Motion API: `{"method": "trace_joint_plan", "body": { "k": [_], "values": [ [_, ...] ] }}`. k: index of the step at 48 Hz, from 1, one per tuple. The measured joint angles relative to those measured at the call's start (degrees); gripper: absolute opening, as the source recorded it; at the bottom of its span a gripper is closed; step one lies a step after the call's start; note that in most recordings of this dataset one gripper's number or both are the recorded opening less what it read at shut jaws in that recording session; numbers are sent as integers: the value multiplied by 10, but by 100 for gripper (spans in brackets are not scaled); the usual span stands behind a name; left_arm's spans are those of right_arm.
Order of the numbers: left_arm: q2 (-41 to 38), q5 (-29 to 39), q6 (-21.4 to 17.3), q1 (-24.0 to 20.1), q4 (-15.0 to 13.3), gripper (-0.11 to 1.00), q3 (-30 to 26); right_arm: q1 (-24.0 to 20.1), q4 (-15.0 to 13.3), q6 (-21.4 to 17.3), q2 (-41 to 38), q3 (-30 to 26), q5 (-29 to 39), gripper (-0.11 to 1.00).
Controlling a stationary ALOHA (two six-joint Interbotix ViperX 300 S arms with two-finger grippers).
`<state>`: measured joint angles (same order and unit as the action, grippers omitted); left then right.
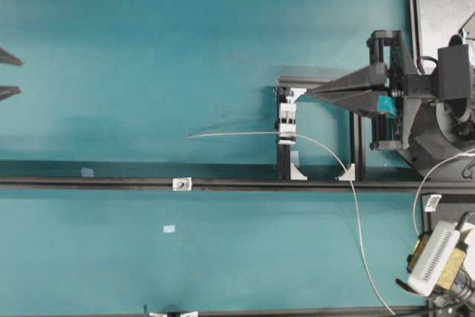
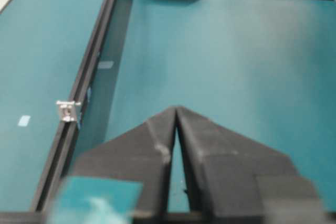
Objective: Insert the wire into the hole on the right side and pull it with the left arm.
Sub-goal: 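Move the right gripper left toward the white wire near the bracket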
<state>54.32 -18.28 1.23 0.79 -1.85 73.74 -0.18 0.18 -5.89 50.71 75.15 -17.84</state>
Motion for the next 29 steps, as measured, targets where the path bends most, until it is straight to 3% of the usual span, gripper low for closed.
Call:
{"method": "trace_joint_plan", "body": {
  "k": [5,8,20,29],
  "values": [
    [-18,0,1,0,0,33,0,0,-1,0,-2,1,0,60],
    [-33,0,0,-1,1,39,0,0,-1,1,-3,1,-2,71],
    [-85,-4,0,-14,0,62,0,0,0,-1,-21,2,-4,70],
    [-95,-12,0,-16,0,64,0,0,-1,-1,-60,2,-11,70]
  ]
}}
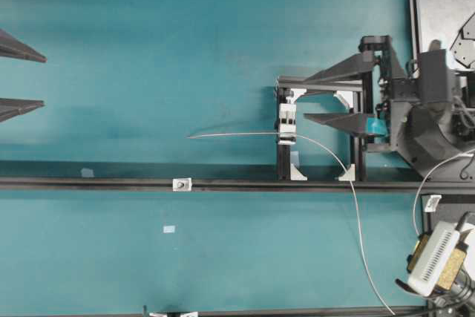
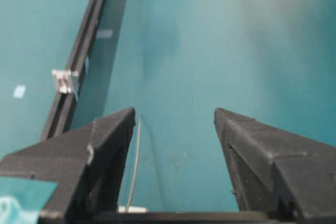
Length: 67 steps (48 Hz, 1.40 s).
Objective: Insert the wire into the hole on the right side and pull it with the left arm.
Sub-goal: 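Move the right gripper left toward the white wire near the bracket, then grasp the white wire tip with the right gripper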
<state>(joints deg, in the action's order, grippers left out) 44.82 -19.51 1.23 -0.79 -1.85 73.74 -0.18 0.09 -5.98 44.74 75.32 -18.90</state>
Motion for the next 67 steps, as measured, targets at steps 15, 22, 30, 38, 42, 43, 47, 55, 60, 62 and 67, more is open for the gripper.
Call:
{"method": "trace_joint_plan", "body": {
  "k": [15,22,30,38,42,43,47,55,60,62,67],
  "values": [
    [-68,-3,1,-5,-1,64,-7,0,0,-1,-75,-17,-18,70],
    [-109,-12,0,-7,-1,64,-16,0,0,-1,-107,-31,-19,70],
    [-142,-19,1,-7,-1,64,-22,0,0,-2,-149,-48,-18,70],
    [-174,-20,1,-7,-1,64,-33,0,0,-2,-188,-63,-18,70],
    [-191,-20,1,-8,-2,64,-37,0,0,-2,-212,-73,-18,70],
    [-194,-20,0,-8,-1,64,-39,0,0,-2,-217,-76,-18,70],
    [-213,-20,1,-11,-2,64,-46,0,0,-1,-241,-83,-18,70],
    [-252,-19,1,-20,-2,64,-60,0,0,-3,-284,-102,-18,70],
    [-276,-20,0,-23,-2,64,-70,-1,1,-3,-312,-113,-18,70],
    [-285,-20,1,-24,-2,64,-74,-1,0,-3,-322,-117,-18,70],
    [-301,-20,0,-25,-2,64,-83,-1,0,-3,-342,-127,-18,70]
  ]
}}
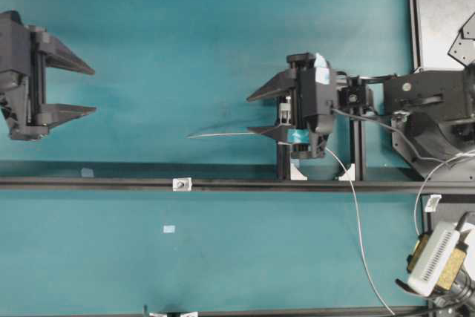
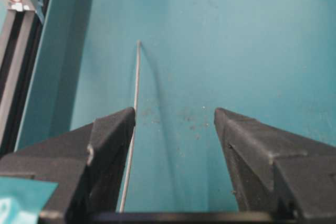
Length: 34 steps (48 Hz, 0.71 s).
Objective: Insert the wire into the hole on the right side and pull it with the left arm.
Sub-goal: 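Grasp the white wire tip with the right gripper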
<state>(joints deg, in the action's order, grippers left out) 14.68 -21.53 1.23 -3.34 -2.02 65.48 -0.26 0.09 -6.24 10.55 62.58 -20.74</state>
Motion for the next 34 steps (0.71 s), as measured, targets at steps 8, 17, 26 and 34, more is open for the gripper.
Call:
{"method": "trace_joint_plan", "body": {
  "k": [8,17,26,34],
  "values": [
    [-28,0,0,-2,0,64,-11,0,0,0,-32,-16,1,70],
    [-49,0,0,-4,0,64,-20,-1,0,0,-64,-36,0,70],
    [-67,0,0,-7,0,64,-27,-3,0,0,-89,-51,0,70],
    [-76,0,0,-10,0,64,-33,-4,0,0,-106,-60,0,70]
  ]
}}
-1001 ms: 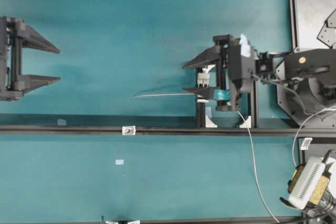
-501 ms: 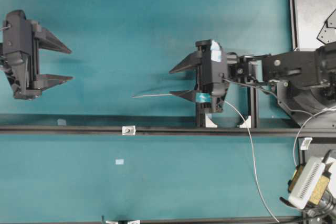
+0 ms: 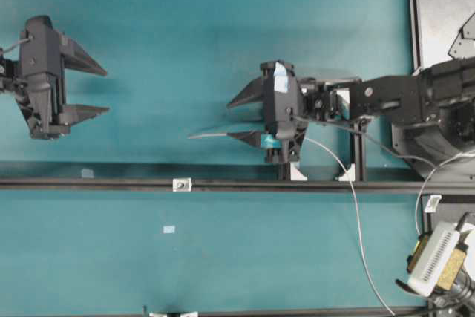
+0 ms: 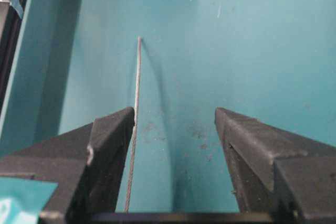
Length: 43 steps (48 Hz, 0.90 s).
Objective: Insert the wire into the hole on the right side and pull it with the left arm.
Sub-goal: 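Grasp the white wire tip with the right gripper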
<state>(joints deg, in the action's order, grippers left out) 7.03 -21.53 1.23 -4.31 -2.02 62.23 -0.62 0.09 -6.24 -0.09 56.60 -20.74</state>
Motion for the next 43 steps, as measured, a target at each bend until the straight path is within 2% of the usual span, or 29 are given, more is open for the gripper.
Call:
{"method": "trace_joint_plan", "body": {
  "k": [43],
  "values": [
    [-23,0,0,-1,0,64,-16,0,1,-10,-48,-29,-4,70]
  ]
}}
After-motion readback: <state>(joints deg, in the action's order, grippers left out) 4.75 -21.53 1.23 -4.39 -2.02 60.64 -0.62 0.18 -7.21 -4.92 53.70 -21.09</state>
